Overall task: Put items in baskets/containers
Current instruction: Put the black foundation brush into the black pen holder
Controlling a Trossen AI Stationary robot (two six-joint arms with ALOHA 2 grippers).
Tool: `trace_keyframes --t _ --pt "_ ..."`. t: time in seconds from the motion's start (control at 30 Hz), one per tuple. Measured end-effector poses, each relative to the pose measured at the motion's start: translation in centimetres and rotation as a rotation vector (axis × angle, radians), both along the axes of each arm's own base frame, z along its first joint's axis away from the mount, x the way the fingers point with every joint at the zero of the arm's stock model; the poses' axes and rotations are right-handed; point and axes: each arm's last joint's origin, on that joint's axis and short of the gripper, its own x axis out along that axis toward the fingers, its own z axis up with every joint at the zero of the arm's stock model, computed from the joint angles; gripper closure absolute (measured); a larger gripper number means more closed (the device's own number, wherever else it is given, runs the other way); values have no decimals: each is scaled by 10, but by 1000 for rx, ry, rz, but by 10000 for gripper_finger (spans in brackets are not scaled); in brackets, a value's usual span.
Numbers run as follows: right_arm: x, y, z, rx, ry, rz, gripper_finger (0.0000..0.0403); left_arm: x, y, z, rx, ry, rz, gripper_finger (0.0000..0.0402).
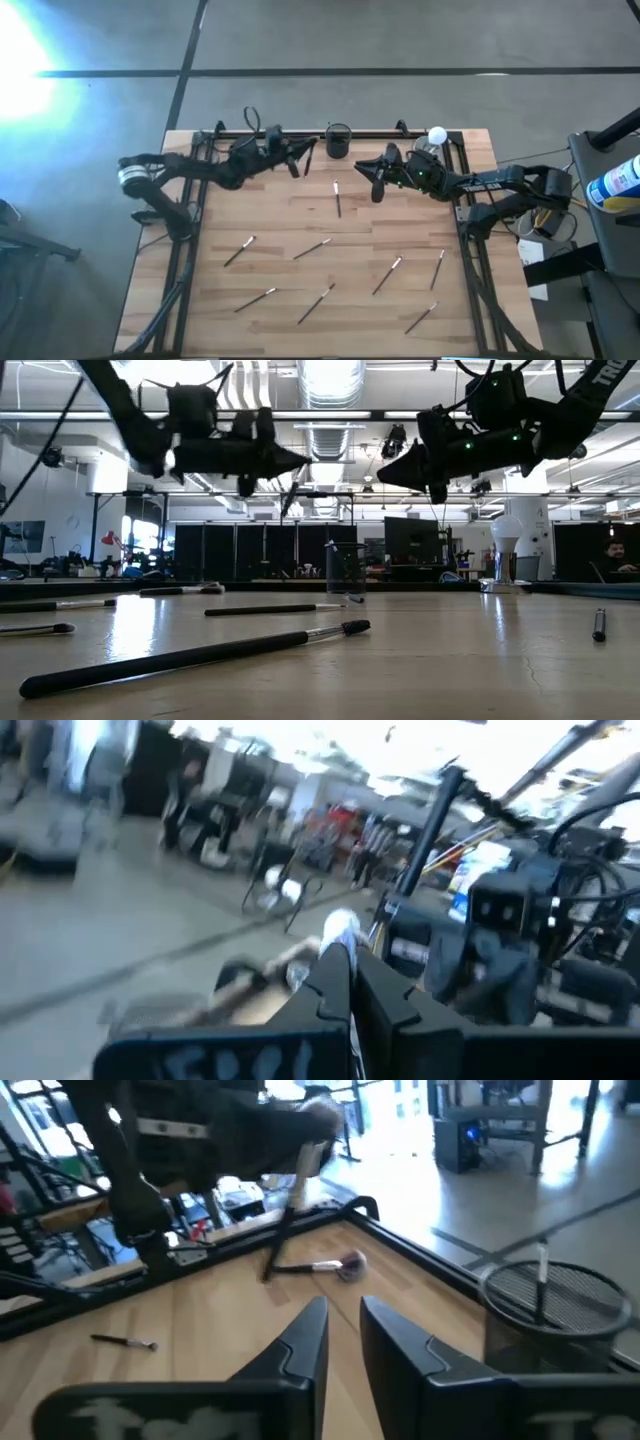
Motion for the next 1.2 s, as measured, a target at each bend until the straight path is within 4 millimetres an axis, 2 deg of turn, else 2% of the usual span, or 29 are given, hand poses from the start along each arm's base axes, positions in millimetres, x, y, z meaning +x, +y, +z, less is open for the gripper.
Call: trace_keyframes --t 0.13,0.3,0.47,0.7,0.97,1.2 --pt "0 2 3 -7 -10 7 342 24 26 5 104 -17 -26 401" --pt "-3 6 12 -55 -36 18 365 48 64 7 195 -53 -52 401" --pt "-6 8 19 -97 -55 24 390 65 102 -6 224 -47 -44 401" --pt "-7 9 21 -135 -48 24 394 79 143 -29 211 -61 -56 401" --pt "-7 9 20 -168 -28 25 394 88 153 -52 189 -34 -104 402" --pt "-7 9 19 -173 -21 26 394 86 153 -53 125 42 -131 385"
